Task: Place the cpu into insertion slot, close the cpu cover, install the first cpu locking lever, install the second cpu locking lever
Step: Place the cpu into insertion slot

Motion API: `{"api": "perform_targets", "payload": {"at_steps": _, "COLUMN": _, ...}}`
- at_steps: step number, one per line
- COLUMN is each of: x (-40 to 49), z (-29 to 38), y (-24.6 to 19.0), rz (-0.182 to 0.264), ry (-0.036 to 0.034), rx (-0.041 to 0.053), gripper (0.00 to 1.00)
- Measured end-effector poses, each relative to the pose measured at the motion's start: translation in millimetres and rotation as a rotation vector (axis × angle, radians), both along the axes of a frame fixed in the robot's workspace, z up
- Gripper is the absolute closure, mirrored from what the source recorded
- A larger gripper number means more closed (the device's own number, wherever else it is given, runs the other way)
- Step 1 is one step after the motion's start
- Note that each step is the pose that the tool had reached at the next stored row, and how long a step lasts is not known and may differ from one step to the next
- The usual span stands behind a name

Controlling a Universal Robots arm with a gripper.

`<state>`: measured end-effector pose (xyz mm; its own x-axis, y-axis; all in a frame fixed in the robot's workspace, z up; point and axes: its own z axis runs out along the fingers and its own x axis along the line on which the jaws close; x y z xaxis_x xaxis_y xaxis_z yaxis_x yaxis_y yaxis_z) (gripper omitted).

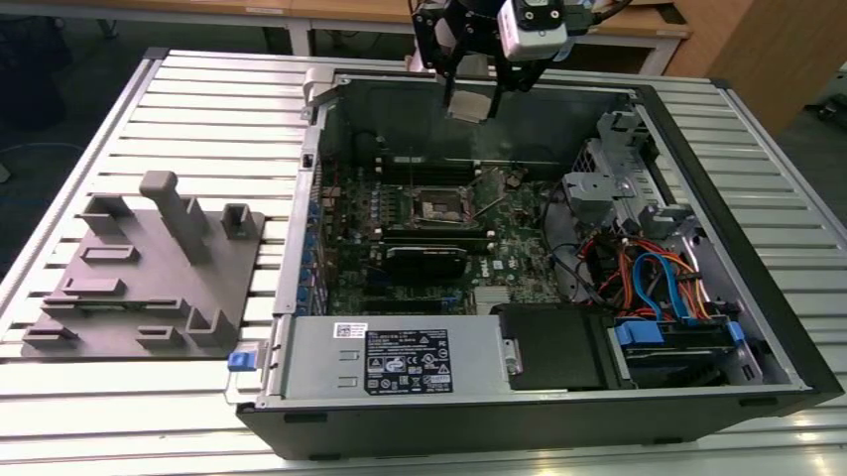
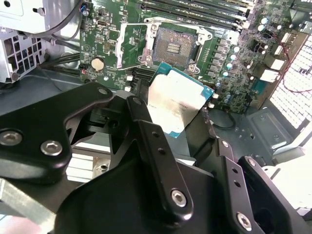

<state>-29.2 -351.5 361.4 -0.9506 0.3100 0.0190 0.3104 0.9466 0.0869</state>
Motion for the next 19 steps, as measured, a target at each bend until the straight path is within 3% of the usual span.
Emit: {"api": "perform_targets", "payload": {"at_steps": 19, "x": 0.0, "z": 0.0, "y": 0.0, "rz": -0.024, "ry": 0.0, "rx": 0.0, "gripper": 0.46}}
